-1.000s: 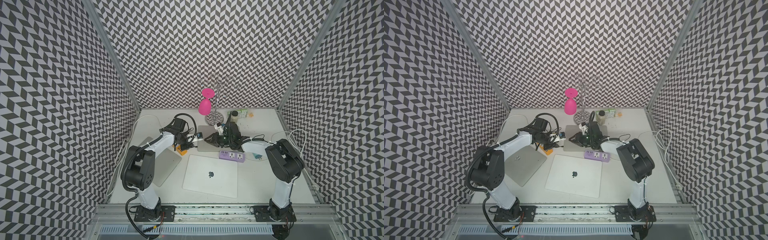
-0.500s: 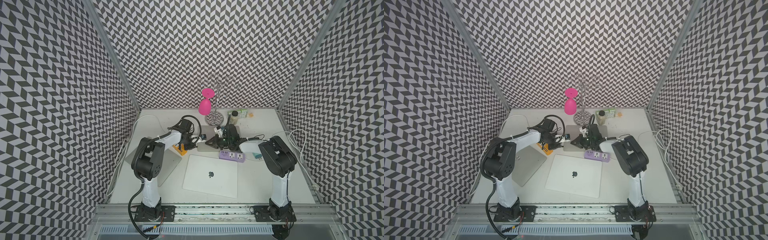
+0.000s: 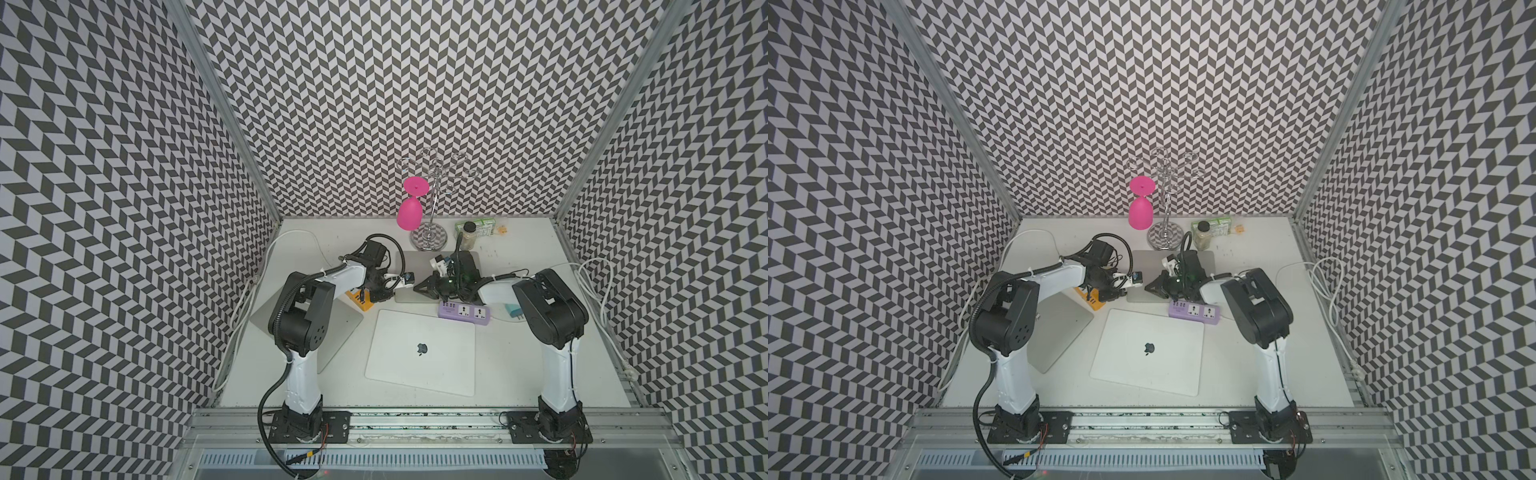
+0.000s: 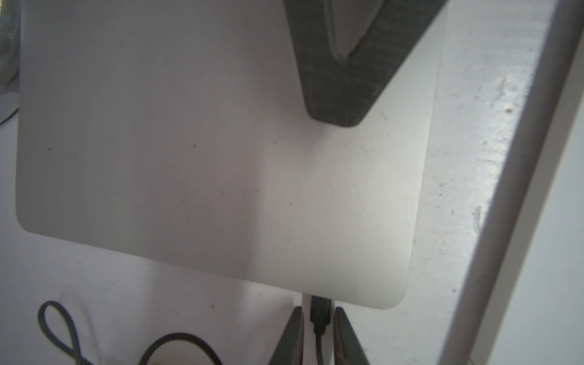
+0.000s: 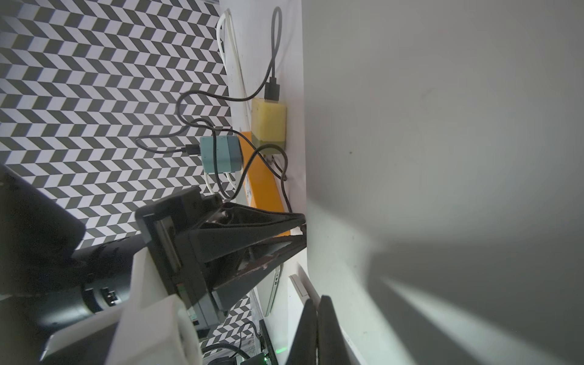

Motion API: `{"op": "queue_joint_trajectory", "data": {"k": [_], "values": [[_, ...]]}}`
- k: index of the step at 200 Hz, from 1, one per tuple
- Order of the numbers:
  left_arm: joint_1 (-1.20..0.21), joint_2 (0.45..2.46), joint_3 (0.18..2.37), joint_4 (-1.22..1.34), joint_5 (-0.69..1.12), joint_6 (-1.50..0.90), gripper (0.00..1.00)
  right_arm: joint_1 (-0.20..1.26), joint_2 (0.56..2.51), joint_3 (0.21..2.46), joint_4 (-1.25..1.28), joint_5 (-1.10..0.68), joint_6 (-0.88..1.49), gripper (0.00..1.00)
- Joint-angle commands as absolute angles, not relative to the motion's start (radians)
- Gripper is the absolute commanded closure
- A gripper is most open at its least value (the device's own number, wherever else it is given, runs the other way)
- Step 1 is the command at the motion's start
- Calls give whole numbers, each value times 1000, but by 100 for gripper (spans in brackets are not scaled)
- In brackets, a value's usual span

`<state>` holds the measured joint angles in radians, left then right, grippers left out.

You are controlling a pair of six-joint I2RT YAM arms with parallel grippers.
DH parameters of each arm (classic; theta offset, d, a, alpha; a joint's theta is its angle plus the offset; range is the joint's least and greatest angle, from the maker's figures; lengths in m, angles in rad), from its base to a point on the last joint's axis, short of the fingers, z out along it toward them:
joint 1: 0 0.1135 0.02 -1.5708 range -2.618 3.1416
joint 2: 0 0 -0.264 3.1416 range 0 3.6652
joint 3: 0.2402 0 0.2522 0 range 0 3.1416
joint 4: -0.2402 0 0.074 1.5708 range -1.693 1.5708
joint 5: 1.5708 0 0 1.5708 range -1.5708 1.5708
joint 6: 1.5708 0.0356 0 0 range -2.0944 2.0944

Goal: Unplug the laptop charger
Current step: Remove the charging cable from the laptop.

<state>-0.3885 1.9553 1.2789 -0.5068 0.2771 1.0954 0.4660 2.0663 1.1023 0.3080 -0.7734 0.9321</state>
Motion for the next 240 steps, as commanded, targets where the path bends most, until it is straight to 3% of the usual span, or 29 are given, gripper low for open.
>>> {"op": "queue_joint_trajectory", "data": {"k": [1,131,181,240], "values": [[-396,1971,1316,-529,293,1133,81,463,2092,1106,365,-791,932,100],[-403,2011,1362,-572,293,1159,91,465,2149,1243,140,-774,813,100],[-410,2024,1375,-573,279,1155,100,465,2192,1270,97,-783,801,100],[-422,2033,1382,-579,247,1164,100,463,2218,1295,49,-770,773,100]]}}
